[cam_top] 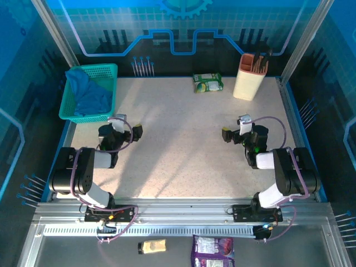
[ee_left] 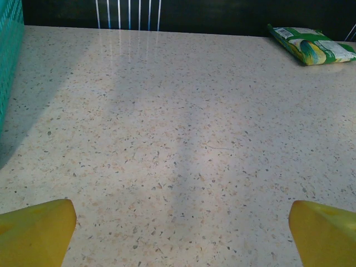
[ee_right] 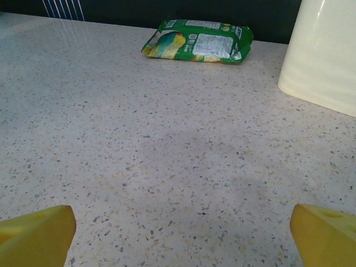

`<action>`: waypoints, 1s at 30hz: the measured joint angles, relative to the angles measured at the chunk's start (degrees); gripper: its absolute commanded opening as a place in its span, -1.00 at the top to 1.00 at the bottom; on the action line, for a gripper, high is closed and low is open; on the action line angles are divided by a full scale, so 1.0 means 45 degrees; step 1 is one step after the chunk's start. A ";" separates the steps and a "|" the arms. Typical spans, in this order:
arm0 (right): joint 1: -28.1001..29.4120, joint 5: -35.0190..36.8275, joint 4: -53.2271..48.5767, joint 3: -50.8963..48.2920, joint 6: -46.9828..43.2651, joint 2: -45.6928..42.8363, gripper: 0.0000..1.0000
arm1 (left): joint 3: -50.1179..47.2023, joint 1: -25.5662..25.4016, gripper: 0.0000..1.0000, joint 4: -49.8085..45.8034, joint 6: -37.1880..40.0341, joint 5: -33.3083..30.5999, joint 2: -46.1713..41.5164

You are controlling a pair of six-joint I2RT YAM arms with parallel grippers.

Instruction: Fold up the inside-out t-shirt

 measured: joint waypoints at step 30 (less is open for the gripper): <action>0.0087 0.0675 0.0039 -0.0005 0.0010 0.0000 -0.99 | -0.0010 0.0000 -0.98 0.0005 -0.0053 -0.0345 -0.0005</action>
